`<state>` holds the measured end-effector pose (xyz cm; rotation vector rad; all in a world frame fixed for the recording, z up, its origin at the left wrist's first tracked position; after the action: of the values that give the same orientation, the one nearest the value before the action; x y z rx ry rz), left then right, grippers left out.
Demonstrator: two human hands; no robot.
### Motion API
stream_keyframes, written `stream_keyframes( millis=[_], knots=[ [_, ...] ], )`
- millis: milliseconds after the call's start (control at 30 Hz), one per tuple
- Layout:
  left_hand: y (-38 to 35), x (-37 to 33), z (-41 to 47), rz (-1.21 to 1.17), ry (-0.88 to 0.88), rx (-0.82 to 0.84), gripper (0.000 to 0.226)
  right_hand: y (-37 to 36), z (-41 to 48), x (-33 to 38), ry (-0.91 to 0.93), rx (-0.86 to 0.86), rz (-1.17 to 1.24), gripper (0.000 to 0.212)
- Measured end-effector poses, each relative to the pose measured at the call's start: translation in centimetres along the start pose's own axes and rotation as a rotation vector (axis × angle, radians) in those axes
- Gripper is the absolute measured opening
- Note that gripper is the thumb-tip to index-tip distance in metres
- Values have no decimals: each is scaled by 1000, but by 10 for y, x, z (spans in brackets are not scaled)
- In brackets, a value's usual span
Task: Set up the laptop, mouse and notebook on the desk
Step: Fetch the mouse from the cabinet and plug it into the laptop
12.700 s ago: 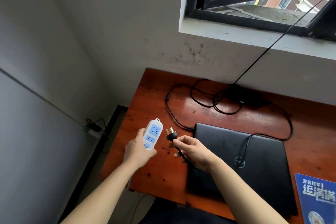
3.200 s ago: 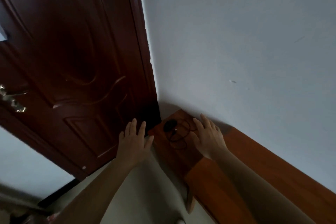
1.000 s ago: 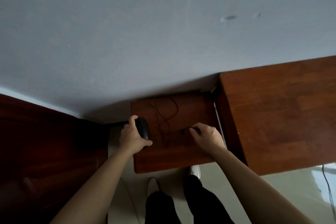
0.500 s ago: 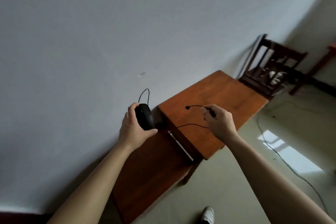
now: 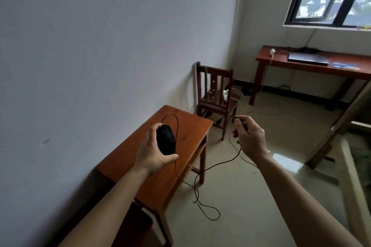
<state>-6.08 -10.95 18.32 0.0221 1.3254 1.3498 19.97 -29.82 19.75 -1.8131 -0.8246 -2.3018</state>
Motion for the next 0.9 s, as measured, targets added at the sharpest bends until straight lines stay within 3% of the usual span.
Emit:
stream_keyframes(
  millis=[300,600,900],
  knots=[
    [-169,-118,117,-90,-92,89,105,158,139,-69,-46,-120,19,14],
    [-317,-152,256,-47,-209,228,107,211,270,-146,-142,-223,117,16],
    [-485,-190,490,-202,-277,294,106,265,507,-193,-192,-342,119,18]
  ],
)
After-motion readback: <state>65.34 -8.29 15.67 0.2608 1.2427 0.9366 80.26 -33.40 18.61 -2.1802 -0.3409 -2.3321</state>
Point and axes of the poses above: each hand's wrist, its own z-axis towards the middle knuckle, its own y-axis out of the back of the hand, x = y × z, the point moved 6 cm from there along z, towards the middle knuckle, and after that the axes turned 9 degrees about -y, right-handed, at the moved point
